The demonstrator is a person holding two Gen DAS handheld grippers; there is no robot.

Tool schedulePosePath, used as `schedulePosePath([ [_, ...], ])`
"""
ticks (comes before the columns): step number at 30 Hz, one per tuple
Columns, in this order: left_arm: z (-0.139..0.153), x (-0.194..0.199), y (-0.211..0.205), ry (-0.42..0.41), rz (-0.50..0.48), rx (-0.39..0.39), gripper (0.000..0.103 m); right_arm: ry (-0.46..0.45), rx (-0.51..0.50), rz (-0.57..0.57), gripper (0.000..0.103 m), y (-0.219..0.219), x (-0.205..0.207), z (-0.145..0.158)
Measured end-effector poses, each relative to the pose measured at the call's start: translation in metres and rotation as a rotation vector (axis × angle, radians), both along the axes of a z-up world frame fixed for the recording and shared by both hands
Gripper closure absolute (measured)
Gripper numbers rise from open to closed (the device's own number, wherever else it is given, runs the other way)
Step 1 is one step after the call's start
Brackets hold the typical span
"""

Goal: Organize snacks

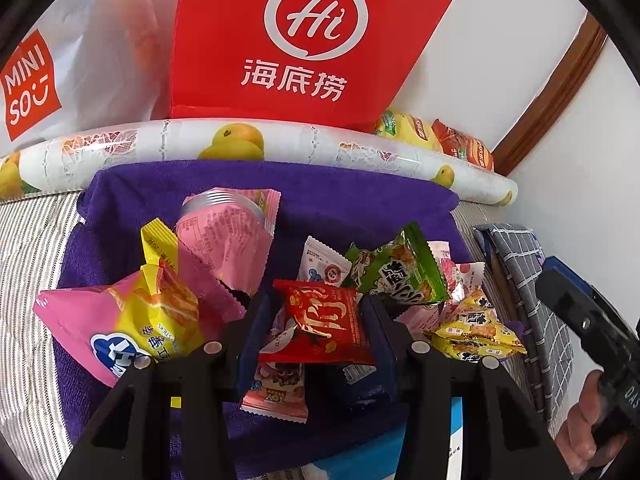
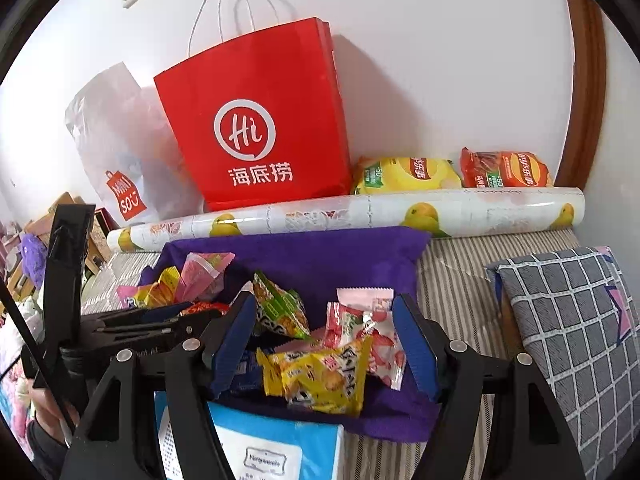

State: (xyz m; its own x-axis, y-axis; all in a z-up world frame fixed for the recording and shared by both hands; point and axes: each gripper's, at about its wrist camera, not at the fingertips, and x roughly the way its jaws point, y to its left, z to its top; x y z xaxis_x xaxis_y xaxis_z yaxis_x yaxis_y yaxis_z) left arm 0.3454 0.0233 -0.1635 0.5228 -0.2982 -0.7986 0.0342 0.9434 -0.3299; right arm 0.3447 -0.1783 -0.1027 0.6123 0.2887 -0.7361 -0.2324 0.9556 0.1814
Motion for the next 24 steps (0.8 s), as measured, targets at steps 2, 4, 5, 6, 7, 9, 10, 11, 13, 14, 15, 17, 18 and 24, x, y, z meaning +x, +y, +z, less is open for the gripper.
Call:
schedulePosePath([
  [2, 0.0, 0.0, 0.0, 0.002, 0.0, 0.001, 0.057, 0.003, -0.009, -0.001, 0.033, 0.0, -0.003, -0.001],
  [4, -0.001, 0.001, -0.001, 0.004, 0.004, 0.003, 0.057, 0.009, -0.011, -0.001, 0.033, 0.0, -0.006, -0.002],
  [5, -0.001, 0.001, -0.002, 0.004, 0.004, 0.005, 0.057, 0.013, -0.013, -0.001, 0.033, 0.0, -0.008, -0.003],
  [6, -0.001, 0.001, -0.002, 0.004, 0.005, 0.009, 0.057, 0.017, -0.016, -0.002, 0.033, 0.0, -0.009, -0.004],
  [7, -0.001, 0.001, -0.003, 0.004, 0.006, 0.014, 0.057, 0.021, -0.02, -0.003, 0.033, 0.001, -0.01, -0.005],
  [9, 0.002, 0.001, -0.003, 0.002, 0.011, 0.023, 0.057, 0.031, -0.027, -0.005, 0.033, 0.001, -0.013, -0.005],
  [10, 0.003, 0.001, -0.004, -0.005, 0.011, 0.026, 0.056, 0.032, -0.028, -0.005, 0.033, 0.001, -0.015, -0.005],
  [11, 0.006, 0.0, -0.003, -0.012, 0.009, 0.028, 0.055, 0.032, -0.029, -0.005, 0.033, 0.001, -0.016, -0.003],
  [13, 0.014, -0.003, -0.002, -0.03, 0.018, 0.031, 0.047, 0.027, -0.035, -0.004, 0.033, 0.001, -0.02, 0.0],
  [14, 0.018, -0.005, 0.0, -0.04, 0.024, 0.027, 0.045, 0.023, -0.039, -0.005, 0.033, 0.0, -0.022, 0.002],
  [15, 0.021, -0.007, 0.001, -0.048, 0.028, 0.023, 0.042, 0.019, -0.041, -0.006, 0.033, 0.0, -0.024, 0.004],
  [17, 0.029, -0.012, 0.004, -0.06, 0.035, 0.02, 0.039, 0.016, -0.041, -0.009, 0.033, -0.001, -0.027, 0.009],
  [18, 0.033, -0.015, 0.005, -0.066, 0.038, 0.02, 0.038, 0.014, -0.041, -0.011, 0.033, -0.001, -0.029, 0.011],
  [24, 0.055, -0.046, 0.01, -0.09, 0.043, 0.038, 0.034, 0.001, -0.029, -0.034, 0.033, -0.003, -0.05, 0.028],
])
